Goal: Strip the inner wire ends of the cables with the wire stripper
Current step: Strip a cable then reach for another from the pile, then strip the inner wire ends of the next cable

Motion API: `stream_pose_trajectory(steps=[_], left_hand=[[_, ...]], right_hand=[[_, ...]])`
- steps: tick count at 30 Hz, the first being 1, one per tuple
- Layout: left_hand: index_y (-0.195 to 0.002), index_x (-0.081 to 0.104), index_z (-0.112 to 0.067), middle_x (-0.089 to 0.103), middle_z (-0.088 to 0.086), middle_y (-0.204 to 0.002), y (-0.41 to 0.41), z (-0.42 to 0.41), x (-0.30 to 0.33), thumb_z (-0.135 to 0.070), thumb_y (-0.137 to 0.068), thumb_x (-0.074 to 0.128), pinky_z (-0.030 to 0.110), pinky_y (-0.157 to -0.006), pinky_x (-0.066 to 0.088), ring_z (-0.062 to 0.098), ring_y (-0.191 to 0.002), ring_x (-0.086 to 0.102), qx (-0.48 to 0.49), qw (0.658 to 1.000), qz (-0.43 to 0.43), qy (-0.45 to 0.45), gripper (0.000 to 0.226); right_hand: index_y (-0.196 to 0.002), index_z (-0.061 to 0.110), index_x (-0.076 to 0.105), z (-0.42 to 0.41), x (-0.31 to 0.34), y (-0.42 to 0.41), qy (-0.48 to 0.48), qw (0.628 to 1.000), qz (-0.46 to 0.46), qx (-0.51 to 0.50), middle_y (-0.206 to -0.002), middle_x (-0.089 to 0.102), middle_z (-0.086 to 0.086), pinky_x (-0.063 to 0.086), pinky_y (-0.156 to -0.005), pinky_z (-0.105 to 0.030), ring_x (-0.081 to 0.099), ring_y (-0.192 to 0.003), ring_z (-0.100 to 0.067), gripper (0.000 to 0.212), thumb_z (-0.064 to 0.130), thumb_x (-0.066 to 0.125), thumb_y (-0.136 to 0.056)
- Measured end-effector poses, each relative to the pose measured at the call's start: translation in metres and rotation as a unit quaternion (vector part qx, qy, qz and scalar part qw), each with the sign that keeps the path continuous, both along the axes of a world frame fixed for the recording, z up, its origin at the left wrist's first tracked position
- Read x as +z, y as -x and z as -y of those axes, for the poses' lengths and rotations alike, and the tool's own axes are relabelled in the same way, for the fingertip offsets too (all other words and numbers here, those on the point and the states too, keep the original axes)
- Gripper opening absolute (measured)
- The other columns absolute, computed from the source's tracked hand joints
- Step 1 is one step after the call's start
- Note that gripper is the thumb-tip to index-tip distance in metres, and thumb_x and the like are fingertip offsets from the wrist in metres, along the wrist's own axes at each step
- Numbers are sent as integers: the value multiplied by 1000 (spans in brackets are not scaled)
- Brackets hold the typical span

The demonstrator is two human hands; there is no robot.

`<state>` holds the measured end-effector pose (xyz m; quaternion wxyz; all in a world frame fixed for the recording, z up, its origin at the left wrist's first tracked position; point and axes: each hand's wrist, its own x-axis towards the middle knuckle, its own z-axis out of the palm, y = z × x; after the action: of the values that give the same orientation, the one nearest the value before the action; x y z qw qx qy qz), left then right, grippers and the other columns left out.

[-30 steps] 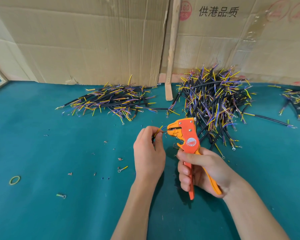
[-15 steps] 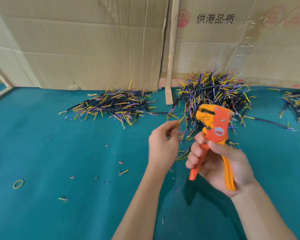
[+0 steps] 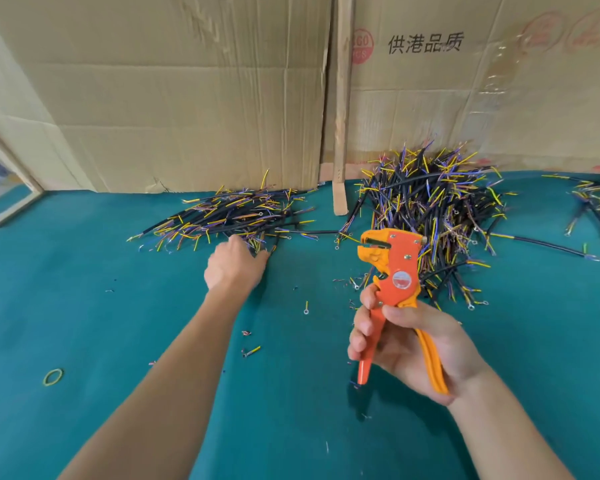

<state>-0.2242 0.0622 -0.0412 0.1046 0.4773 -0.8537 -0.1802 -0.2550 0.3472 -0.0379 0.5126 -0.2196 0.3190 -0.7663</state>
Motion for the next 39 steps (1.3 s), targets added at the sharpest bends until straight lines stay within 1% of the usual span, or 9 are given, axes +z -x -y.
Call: stream_pose_trajectory(steps=[7,13,18,21,24,30,34,37,39], left_hand=[[-96,62,-8,63,19,-106,-3,1,2,-19,-94,52,38,-72,42,43,-98,60,-22,998,-20,51,16],[-70,54,0,68,25,-80,-37,-33,8,-24,-88,57,38,-68,53,40,-75,60,16,972,-205,-110,31],[-68,58,-17,60,-8,-58,-68,-124,-4,-24,-91,63,30,-62,47,19,-63,60,-57,935,-330,-121,24],[-70,56,-22,61,-12,-68,-82,-162,-12,-22,-95,62,26,-65,44,9,-69,55,-175,933,-308,-65,25],[-74,58,-21,62,-16,-89,-92,-164,-13,-17,-93,64,30,-81,47,9,-95,59,-242,929,-279,-38,19],[-75,58,-27,63,-20,-102,-113,-144,-8,-28,-87,65,7,-91,34,5,-108,53,-404,891,-198,-56,13],[-82,64,-28,65,-16,-92,-107,-130,-8,-44,-91,54,14,-86,40,3,-98,56,-385,903,-179,-56,21],[-96,65,-27,64,-12,-93,-91,-116,-10,-31,-98,54,13,-79,39,3,-92,54,-328,929,-169,-13,13],[-104,68,-23,62,-8,-105,-81,-105,-12,-26,-98,55,27,-88,44,13,-104,56,-315,942,-117,8,15]], right_hand=[[-101,6,60,0,0,-1,-36,999,-11,-12,-85,56,-20,54,-78,-49,59,-78,-38,42,16,87,-72],[-100,6,62,2,0,-1,-57,998,1,-26,-86,57,-21,55,-76,-48,60,-77,-38,43,16,89,-68],[-103,4,68,6,-2,-5,-100,993,-19,-55,-111,68,-29,58,-73,-46,64,-75,-38,40,16,84,-68],[-110,2,70,6,-3,-5,-116,992,-27,-52,-127,65,-28,57,-76,-45,62,-75,-36,34,14,72,-78],[-123,-1,65,5,-3,-3,-121,991,-31,-46,-130,65,-25,55,-75,-43,60,-71,-31,46,15,68,-80],[-129,-1,64,2,-4,0,-109,992,-29,-50,-135,62,-24,56,-72,-43,60,-70,-30,59,20,75,-75],[-131,1,64,0,-4,0,-104,992,-60,-36,-137,60,-22,54,-72,-45,60,-70,-29,73,28,88,-67],[-134,-1,61,-4,-3,2,-89,993,-76,-33,-141,55,-26,50,-74,-45,57,-70,-31,75,30,87,-70],[-136,-3,57,-7,-2,4,-68,994,-76,-25,-144,52,-27,50,-73,-44,57,-70,-32,76,28,85,-73]])
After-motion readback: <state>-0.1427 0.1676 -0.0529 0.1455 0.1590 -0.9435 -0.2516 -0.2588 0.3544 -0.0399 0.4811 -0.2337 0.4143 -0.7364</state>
